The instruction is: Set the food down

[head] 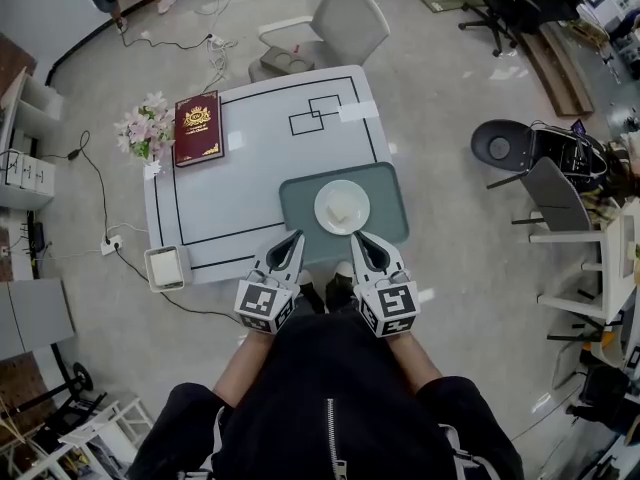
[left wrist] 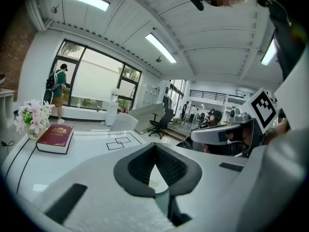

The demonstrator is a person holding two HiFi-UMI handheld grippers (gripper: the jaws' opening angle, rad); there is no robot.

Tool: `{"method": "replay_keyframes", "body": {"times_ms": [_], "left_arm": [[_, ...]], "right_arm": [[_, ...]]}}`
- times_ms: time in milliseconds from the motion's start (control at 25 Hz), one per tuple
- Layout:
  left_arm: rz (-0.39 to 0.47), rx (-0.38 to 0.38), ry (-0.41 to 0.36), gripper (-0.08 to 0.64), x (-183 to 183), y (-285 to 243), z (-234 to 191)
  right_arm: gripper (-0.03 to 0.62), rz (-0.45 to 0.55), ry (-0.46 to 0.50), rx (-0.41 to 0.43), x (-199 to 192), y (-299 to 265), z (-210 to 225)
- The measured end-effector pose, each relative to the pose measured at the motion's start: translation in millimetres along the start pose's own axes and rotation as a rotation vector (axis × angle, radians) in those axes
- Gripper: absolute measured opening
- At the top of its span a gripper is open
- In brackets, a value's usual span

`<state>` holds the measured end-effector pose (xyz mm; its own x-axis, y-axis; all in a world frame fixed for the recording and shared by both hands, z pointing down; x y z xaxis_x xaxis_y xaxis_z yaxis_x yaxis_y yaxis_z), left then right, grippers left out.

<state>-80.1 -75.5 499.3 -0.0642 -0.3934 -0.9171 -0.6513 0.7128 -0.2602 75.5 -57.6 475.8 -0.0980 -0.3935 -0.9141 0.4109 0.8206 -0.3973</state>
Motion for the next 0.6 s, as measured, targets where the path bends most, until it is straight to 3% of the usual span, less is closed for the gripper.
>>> {"method": "replay_keyframes", "body": {"times_ms": [600], "left_arm": [[-0.061, 0.005, 0.035, 0.005, -10.1, -4.2, -5.2]], "right_arm": [[0.008, -0.021, 0.048, 0.037, -2.1, -6.8, -3.2]]}}
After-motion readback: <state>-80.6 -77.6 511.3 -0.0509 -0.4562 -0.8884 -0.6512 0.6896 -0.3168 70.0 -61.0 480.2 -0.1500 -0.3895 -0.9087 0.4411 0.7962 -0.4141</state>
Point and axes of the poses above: the fingertips, and each gripper's own axes: y backward along the fingers, z to its right, x out of its top, the point moved 5 cm from there along y, backward along the fingers, and after that the axes turned 4 degrees about y, right-handed, at the moved point
